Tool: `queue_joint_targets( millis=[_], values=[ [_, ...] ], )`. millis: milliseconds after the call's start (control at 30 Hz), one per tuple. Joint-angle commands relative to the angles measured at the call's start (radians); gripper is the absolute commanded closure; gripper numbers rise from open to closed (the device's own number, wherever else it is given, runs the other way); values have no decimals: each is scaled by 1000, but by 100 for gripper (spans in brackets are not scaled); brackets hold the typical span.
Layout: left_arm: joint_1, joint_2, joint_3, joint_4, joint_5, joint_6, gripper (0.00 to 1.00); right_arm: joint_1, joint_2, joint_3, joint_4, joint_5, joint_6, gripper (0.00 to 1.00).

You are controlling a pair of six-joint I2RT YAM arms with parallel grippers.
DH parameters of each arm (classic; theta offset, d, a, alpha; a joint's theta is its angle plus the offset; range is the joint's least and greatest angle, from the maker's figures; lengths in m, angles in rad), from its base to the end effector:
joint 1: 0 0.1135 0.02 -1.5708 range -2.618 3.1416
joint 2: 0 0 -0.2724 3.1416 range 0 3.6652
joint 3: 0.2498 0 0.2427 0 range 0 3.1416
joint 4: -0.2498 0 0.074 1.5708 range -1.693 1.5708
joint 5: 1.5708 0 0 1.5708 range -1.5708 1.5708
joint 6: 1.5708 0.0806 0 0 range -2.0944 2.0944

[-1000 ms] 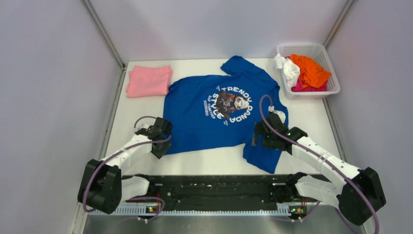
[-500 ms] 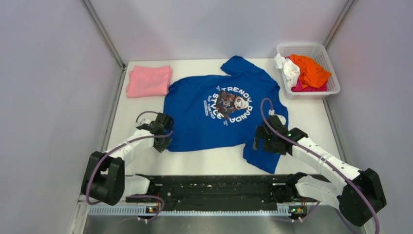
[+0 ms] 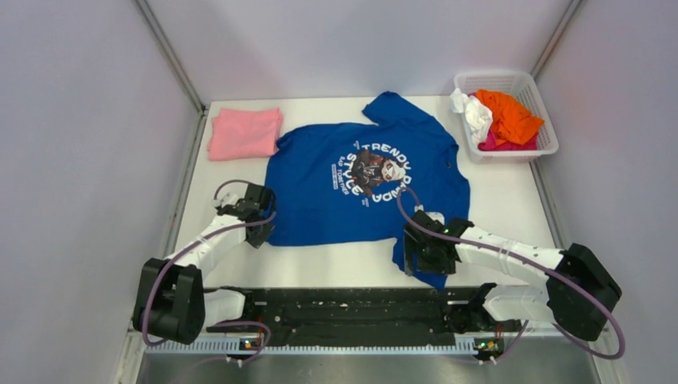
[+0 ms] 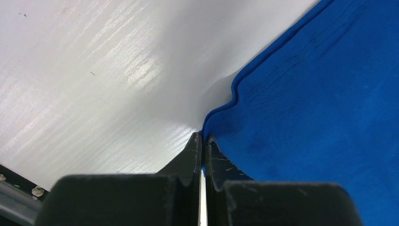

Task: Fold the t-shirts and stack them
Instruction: Grab the side of the flattened tshirt closest away from the robot with both arms

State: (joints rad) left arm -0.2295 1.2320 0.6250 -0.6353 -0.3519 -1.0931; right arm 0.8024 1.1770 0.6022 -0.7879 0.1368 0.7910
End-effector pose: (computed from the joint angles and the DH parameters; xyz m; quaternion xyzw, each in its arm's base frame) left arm 0.2061 -0.0196 0.1439 -0.4325 0.8702 0.0374 0.2331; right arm 0.1311 0.1198 0.1370 0.0014 0.9923 0.0266 0.1210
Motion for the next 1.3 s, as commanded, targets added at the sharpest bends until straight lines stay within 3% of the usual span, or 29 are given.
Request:
queue_joint_targets(
  millis=[0, 100, 200, 333, 367, 400, 600, 767, 900, 1067, 1267],
  values=[
    [5, -47, -22, 34, 2, 16, 100, 25, 51, -11, 39, 29, 56, 22],
    [4, -56, -29, 41, 8, 19, 100, 26, 89, -28, 65, 44, 84, 27],
    [5, -64, -34, 45, 5, 21, 100, 26, 104, -38, 73, 79, 113, 42],
    [3, -100, -43, 27, 1, 22, 100, 27, 64, -58, 64, 67, 128, 80],
    [4, -120, -45, 14, -1, 20, 100, 30, 43, -59, 50, 35, 128, 97],
    [5, -136, -48, -2, -1, 17, 100, 39, 6, -57, 28, 3, 137, 100],
    [4, -281, -103, -171, 2, -33, 100, 192, -171, -44, -210, -60, 292, 100],
    [1, -449, -146, -271, 49, -67, 100, 317, -240, 6, -319, -75, 393, 100],
    [1, -558, -159, -268, 65, -60, 100, 324, -263, 44, -324, -8, 394, 100],
    [1, -551, -135, -132, 146, -25, 100, 244, -269, 142, -315, 122, 314, 100],
    [2, -402, -36, -20, 115, -12, 100, -8, -242, 196, -144, 64, 65, 100]
  ],
)
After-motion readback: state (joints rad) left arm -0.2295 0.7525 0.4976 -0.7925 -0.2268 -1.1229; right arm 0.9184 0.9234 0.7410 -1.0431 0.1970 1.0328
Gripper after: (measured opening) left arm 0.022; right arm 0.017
